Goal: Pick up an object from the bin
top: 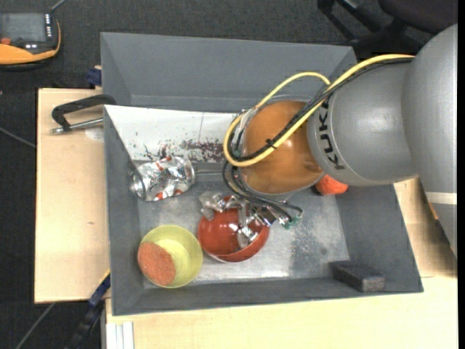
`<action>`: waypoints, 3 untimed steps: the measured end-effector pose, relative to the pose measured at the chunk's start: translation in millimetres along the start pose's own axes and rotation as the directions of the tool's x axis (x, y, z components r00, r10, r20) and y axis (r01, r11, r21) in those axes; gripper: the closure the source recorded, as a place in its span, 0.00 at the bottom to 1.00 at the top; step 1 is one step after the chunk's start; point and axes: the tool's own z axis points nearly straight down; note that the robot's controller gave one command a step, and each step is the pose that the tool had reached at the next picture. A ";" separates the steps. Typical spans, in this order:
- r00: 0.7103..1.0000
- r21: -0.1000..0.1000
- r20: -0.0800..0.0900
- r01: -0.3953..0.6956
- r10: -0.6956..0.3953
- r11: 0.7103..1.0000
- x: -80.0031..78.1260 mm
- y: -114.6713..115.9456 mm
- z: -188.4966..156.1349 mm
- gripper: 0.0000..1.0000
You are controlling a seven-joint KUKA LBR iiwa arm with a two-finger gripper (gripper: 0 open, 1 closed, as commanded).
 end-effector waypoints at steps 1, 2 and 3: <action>1.000 -0.001 -0.001 0.000 0.000 1.000 0.5 0.3 0.6 1.00; 1.000 0.006 0.014 0.021 -0.021 1.000 -21.0 -26.0 -155.2 1.00; 0.995 0.002 0.010 0.099 -0.099 0.995 4.3 -23.8 12.0 1.00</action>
Offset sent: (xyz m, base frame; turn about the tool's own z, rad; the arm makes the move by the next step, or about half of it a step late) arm 0.0000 0.0000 0.0000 0.0000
